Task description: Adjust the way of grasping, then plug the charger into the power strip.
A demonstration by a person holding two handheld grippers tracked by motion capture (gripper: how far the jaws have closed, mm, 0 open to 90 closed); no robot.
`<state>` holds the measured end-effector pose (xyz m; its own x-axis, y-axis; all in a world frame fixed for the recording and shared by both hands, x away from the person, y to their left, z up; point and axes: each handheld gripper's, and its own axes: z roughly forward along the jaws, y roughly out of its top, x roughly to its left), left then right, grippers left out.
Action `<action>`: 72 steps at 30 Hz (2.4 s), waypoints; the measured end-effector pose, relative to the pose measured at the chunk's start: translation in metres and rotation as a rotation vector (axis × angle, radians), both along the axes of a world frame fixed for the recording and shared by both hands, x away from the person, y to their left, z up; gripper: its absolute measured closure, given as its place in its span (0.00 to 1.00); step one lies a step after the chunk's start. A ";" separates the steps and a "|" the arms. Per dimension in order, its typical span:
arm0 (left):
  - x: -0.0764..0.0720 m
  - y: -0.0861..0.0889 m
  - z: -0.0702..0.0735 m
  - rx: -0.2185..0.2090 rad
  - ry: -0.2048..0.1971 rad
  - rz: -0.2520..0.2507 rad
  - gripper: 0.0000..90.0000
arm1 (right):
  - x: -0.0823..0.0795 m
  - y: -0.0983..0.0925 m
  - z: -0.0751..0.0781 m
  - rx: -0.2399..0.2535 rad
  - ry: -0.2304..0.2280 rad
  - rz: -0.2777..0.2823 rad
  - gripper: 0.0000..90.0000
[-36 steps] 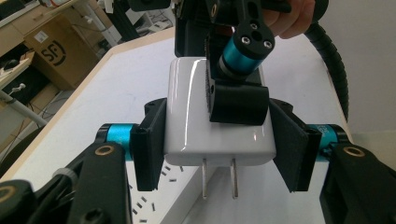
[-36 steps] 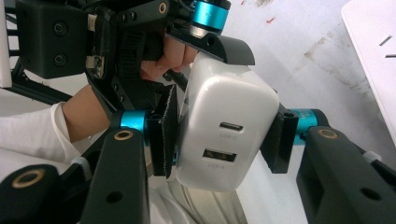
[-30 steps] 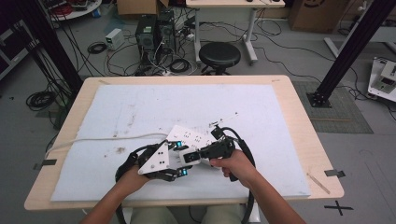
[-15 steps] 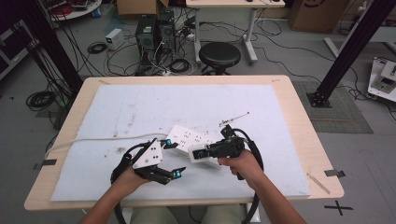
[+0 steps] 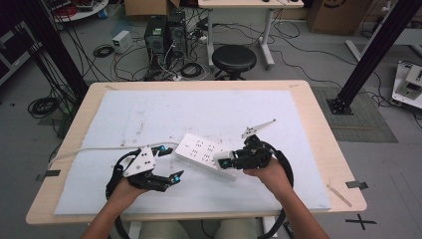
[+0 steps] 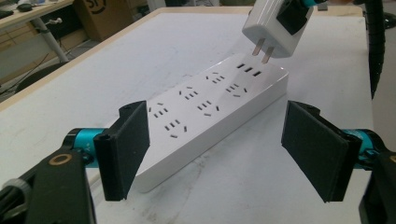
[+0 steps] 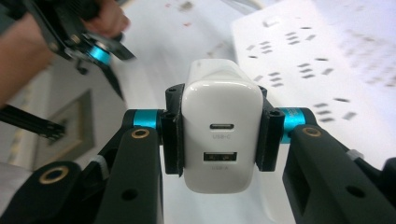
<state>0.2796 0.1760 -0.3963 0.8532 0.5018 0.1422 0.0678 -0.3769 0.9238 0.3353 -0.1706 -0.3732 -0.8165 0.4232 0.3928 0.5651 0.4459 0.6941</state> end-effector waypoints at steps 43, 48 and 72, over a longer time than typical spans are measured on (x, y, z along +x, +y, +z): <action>-0.001 0.033 -0.002 -0.097 0.001 0.135 0.27 | -0.008 -0.036 0.030 -0.486 -0.221 -0.123 0.70; 0.003 0.036 -0.006 -0.116 0.025 0.162 0.26 | -0.002 -0.037 0.034 -0.499 -0.218 -0.113 0.70; -0.001 0.061 -0.016 -0.155 0.074 0.239 0.26 | 0.040 0.018 0.051 -0.606 -0.187 0.026 0.70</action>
